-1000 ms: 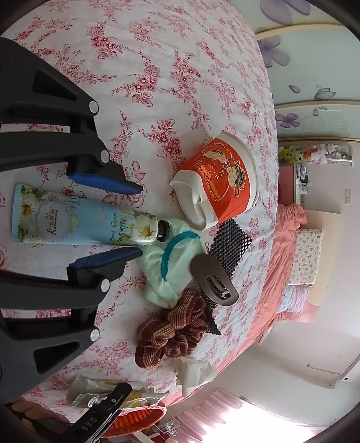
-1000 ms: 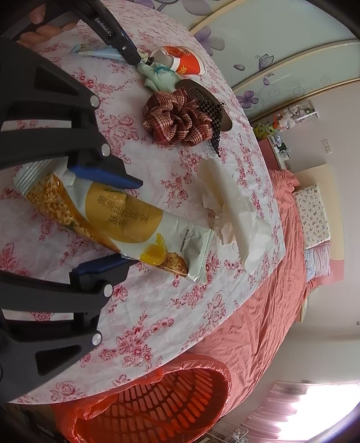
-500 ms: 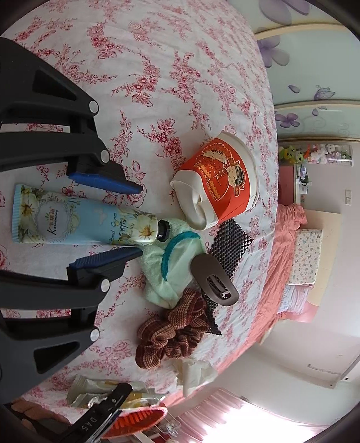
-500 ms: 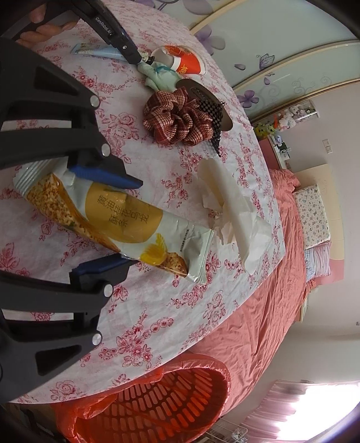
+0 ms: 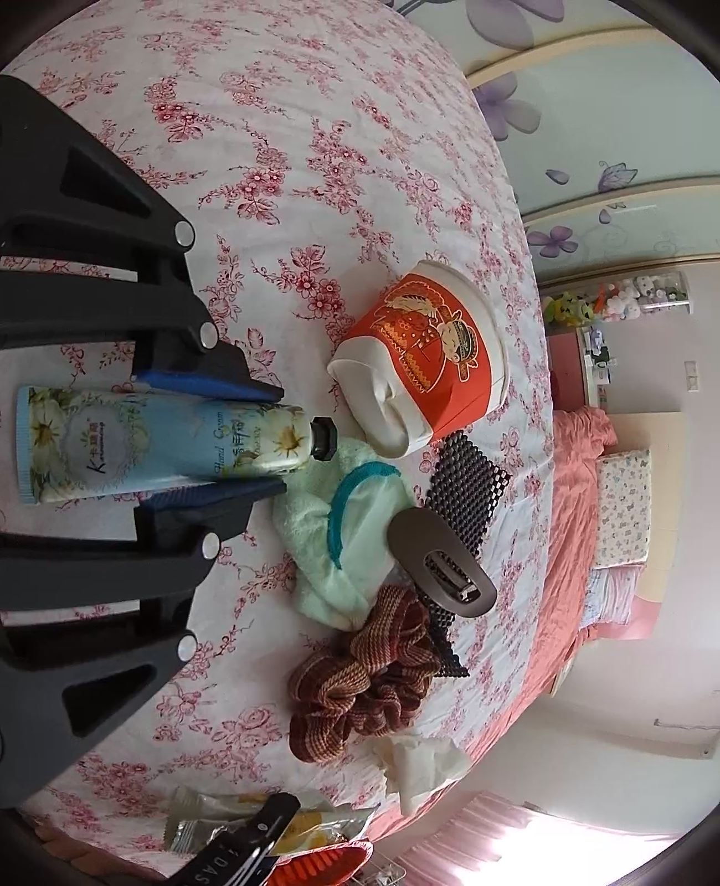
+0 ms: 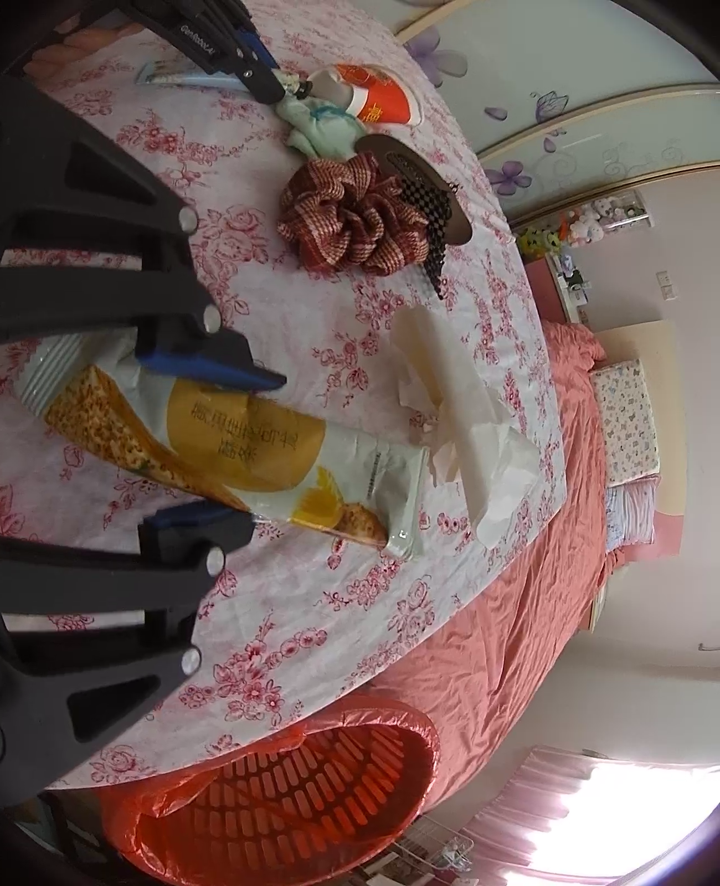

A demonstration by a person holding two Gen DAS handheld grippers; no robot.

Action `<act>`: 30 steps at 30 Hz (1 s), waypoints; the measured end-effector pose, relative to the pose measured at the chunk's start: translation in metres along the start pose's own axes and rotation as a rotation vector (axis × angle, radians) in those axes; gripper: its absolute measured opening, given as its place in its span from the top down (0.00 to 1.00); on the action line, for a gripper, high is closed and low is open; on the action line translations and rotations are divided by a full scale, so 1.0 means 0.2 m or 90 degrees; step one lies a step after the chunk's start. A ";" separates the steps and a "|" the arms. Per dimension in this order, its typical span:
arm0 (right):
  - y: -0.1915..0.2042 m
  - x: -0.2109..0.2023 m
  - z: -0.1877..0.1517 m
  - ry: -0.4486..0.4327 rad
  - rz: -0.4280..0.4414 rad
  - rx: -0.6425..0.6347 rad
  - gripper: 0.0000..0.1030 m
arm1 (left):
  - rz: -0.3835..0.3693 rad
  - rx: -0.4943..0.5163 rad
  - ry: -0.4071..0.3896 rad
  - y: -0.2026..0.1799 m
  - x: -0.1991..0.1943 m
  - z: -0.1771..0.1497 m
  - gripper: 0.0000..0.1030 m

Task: Collect trash
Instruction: 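Lift the snack wrapper with right tool while left tool lifts the tube, then carry wrapper with right tool into orange basket while left tool drops tube there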

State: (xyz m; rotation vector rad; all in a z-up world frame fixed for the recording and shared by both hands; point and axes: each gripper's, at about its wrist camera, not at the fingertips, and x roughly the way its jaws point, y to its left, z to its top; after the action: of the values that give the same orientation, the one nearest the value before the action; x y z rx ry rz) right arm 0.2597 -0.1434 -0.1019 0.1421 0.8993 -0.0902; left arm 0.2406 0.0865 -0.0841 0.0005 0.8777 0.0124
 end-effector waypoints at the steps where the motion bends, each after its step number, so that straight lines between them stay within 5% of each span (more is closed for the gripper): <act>1: -0.01 -0.01 0.00 -0.003 0.005 0.003 0.71 | -0.001 0.002 -0.002 0.00 -0.01 0.00 0.73; 11: -0.06 -0.09 -0.01 -0.032 0.056 0.035 0.88 | -0.020 -0.011 -0.022 0.03 -0.09 0.00 0.73; 30: -0.09 -0.21 0.00 -0.058 0.095 0.052 0.95 | -0.043 -0.024 -0.056 0.03 -0.20 0.03 0.73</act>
State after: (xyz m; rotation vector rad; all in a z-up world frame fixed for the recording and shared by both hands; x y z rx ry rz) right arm 0.2312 -0.1599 -0.0703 0.2786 0.7923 0.0055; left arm 0.2194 0.0925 -0.0485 -0.0639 0.7887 -0.0347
